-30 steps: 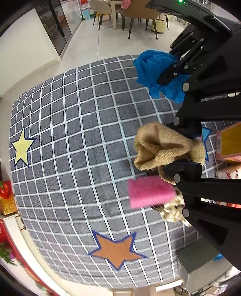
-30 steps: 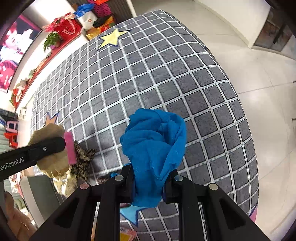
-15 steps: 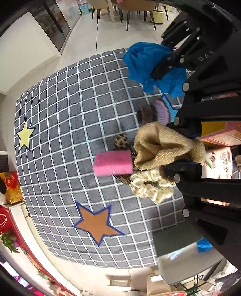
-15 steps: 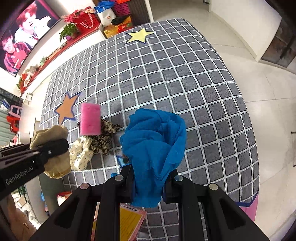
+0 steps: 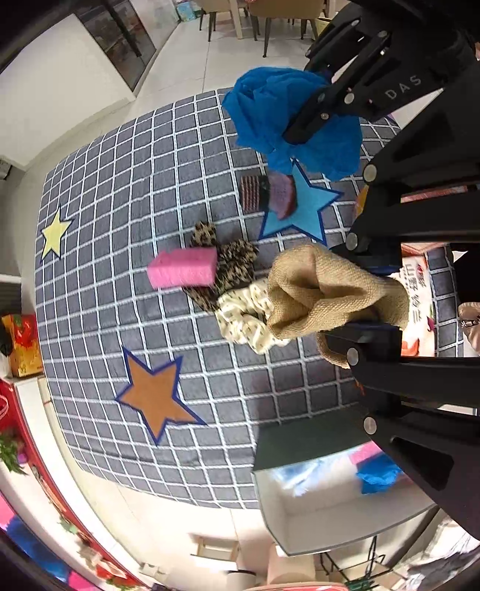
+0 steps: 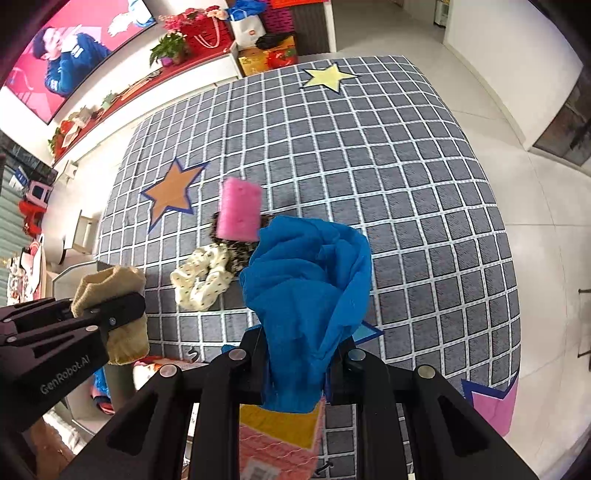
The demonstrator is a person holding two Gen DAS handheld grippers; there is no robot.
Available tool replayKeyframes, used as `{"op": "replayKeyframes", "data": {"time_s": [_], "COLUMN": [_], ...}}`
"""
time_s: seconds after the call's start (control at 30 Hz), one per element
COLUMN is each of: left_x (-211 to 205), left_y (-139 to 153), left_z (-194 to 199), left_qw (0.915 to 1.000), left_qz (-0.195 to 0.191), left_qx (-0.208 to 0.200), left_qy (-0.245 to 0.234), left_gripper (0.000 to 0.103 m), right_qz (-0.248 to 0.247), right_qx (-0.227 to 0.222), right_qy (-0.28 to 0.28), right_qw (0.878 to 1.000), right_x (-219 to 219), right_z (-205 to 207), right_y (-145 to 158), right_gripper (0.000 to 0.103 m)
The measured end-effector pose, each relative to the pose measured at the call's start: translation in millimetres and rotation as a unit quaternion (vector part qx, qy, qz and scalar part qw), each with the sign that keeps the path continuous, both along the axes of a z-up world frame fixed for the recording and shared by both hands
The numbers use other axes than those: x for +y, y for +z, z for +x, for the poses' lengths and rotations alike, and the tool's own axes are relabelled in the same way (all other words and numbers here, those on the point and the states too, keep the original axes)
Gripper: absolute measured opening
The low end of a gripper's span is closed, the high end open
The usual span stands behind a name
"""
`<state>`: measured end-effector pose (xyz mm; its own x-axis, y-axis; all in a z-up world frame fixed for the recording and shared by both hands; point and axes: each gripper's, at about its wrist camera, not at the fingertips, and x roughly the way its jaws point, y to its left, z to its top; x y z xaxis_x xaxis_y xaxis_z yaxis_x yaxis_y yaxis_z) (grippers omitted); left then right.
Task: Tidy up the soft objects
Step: 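Carry the burlap bag and blue cloth over the white box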
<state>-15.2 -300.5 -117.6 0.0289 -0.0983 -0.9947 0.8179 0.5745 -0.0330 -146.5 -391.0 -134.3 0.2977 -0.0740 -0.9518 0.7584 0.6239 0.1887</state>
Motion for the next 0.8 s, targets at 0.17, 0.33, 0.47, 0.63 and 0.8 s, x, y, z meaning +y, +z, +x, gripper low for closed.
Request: {"op": "replayKeyframes", "data": {"time_s": [0.17, 0.33, 0.47, 0.63, 0.8], "left_x": [21.2, 41.3, 56.0, 73.8, 92.2], "left_y": [4.7, 9.8, 13.0, 19.8, 24.2], "left_z": [7.5, 17.1, 26.4, 38.3, 50.9], "left_qw": [0.9999, 0.9994, 0.9988, 0.9978, 0.9966], "left_qz": [-0.007, -0.015, -0.017, -0.023, -0.028], "left_qx": [-0.001, 0.0, 0.002, -0.003, -0.009], "left_qy": [0.015, 0.032, 0.046, 0.061, 0.077], "left_gripper": [0.02, 0.02, 0.021, 0.021, 0.021], "right_qz": [-0.008, -0.014, -0.021, -0.032, -0.04], "right_qx": [-0.001, 0.0, 0.001, -0.004, -0.007], "right_qy": [0.012, 0.027, 0.046, 0.066, 0.085], "right_qw": [1.0, 1.0, 0.999, 0.997, 0.996], "right_x": [14.5, 27.7, 41.1, 56.4, 71.3], "right_z": [8.4, 18.6, 31.1, 46.7, 62.5], "right_y": [7.0, 13.5, 20.0, 30.1, 36.9], "right_gripper": [0.021, 0.021, 0.021, 0.021, 0.021]}}
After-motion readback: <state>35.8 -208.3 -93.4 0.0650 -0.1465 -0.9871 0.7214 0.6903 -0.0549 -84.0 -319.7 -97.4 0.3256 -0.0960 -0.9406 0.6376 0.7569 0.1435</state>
